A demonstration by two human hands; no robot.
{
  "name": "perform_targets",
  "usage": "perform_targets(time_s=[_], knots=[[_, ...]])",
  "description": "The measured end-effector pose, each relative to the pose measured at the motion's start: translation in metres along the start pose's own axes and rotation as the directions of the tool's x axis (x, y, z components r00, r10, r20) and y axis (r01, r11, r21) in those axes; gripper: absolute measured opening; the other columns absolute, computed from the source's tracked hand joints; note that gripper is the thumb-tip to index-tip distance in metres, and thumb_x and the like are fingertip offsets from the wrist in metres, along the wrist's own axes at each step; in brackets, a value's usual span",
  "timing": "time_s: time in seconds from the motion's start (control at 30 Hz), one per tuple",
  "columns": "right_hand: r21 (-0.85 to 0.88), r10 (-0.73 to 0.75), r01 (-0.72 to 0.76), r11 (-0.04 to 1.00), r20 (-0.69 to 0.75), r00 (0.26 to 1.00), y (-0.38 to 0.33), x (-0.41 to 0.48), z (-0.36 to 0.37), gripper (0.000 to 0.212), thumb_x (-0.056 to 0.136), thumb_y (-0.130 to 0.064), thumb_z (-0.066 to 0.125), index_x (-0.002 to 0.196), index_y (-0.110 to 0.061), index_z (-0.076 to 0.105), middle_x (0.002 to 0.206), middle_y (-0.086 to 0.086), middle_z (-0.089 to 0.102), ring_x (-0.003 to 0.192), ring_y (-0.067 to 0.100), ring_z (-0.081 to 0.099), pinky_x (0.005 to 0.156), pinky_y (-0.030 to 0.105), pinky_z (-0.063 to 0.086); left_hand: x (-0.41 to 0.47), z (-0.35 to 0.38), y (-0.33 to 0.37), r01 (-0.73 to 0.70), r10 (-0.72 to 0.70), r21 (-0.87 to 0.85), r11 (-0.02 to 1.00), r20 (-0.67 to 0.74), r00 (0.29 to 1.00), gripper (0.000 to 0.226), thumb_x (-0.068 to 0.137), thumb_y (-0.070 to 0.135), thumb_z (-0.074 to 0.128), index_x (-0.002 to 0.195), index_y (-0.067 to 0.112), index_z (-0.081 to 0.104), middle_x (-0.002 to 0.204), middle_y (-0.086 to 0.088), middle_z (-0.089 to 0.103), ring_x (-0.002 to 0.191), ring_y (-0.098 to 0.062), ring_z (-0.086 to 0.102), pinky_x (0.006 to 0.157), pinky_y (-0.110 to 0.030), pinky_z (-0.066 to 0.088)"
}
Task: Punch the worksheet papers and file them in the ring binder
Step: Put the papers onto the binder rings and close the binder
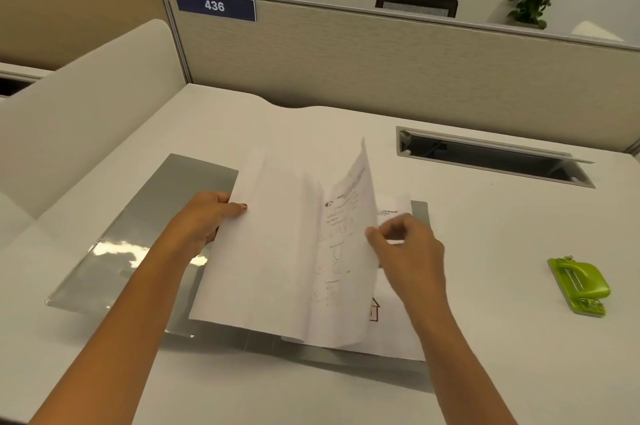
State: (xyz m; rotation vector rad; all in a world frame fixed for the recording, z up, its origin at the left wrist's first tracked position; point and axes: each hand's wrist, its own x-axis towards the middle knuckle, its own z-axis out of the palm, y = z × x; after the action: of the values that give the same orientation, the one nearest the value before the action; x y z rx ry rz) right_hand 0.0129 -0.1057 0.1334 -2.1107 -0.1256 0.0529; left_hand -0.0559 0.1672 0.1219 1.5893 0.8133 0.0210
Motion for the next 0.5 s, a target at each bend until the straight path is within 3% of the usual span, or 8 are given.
perform_targets(time_s=[0.13,0.27,0.33,0.4,0.43,0.5], knots=[[0.175,-0.091,0.053,0.983,0.222,0.971,-0.039,-0.011,0.028,0.009,0.078,-0.021,0.073,0.074,-0.021,0.065,0.071,-0.009,0.069,0.059,0.005,0.068,0.059,0.028,0.06,-0.003,0.002,0.002,-0.02,0.02,0.018,1.0,0.015,1.0,0.014,0.088,0.01,0.062,0.099,0.008,0.071,0.093,-0.009,0.075,0.082,-0.023,0.072,0.073,-0.033,0.054],[0.177,-0.186,0.137,0.975,0.299,0.936,-0.058,-0.021,0.067,0.007,0.08,-0.016,0.072,0.078,-0.016,0.065,0.077,-0.003,0.071,0.059,0.009,0.069,0.06,0.025,0.06,-0.008,0.008,0.003,-0.051,0.05,0.049,0.997,0.021,0.999,0.009,0.089,0.013,0.062,0.092,0.01,0.071,0.093,-0.012,0.075,0.079,-0.024,0.073,0.075,-0.034,0.056],[0.151,-0.219,0.178,0.972,0.328,0.919,-0.06,-0.028,0.087,0.005,0.084,-0.019,0.069,0.086,-0.017,0.064,0.085,-0.002,0.069,0.07,0.011,0.069,0.066,0.022,0.06,-0.011,0.012,0.006,-0.063,0.062,0.058,0.996,0.01,0.998,0.018,0.092,0.02,0.06,0.095,0.006,0.069,0.096,-0.017,0.073,0.082,-0.029,0.071,0.076,-0.038,0.057],[0.127,-0.227,0.193,0.973,0.371,0.901,-0.058,-0.036,0.103,0.015,0.089,-0.025,0.063,0.102,-0.018,0.065,0.101,0.0,0.069,0.088,0.015,0.067,0.081,0.03,0.059,-0.013,0.018,0.008,-0.051,0.052,0.057,0.997,-0.019,0.998,0.036,0.096,0.035,0.052,0.094,0.002,0.066,0.092,-0.019,0.069,0.081,-0.034,0.067,0.085,-0.045,0.055],[0.114,-0.227,0.198,0.974,0.404,0.886,-0.058,-0.041,0.109,0.022,0.092,-0.027,0.06,0.112,-0.018,0.063,0.11,0.0,0.068,0.097,0.016,0.065,0.088,0.033,0.057,-0.014,0.02,0.009,-0.043,0.048,0.077,0.996,-0.06,0.997,0.042,0.096,0.043,0.048,0.085,0.005,0.063,0.081,-0.015,0.065,0.073,-0.03,0.063,0.089,-0.046,0.053],[0.101,-0.242,0.22,0.97,0.468,0.85,-0.054,-0.05,0.116,0.031,0.096,-0.03,0.053,0.125,-0.018,0.058,0.124,0.0,0.063,0.109,0.017,0.061,0.099,0.035,0.051,-0.017,0.024,0.008,-0.046,0.065,0.139,0.989,-0.133,0.989,0.044,0.093,0.049,0.049,0.069,0.013,0.053,0.066,-0.005,0.051,0.064,-0.021,0.05,0.081,-0.037,0.05]])
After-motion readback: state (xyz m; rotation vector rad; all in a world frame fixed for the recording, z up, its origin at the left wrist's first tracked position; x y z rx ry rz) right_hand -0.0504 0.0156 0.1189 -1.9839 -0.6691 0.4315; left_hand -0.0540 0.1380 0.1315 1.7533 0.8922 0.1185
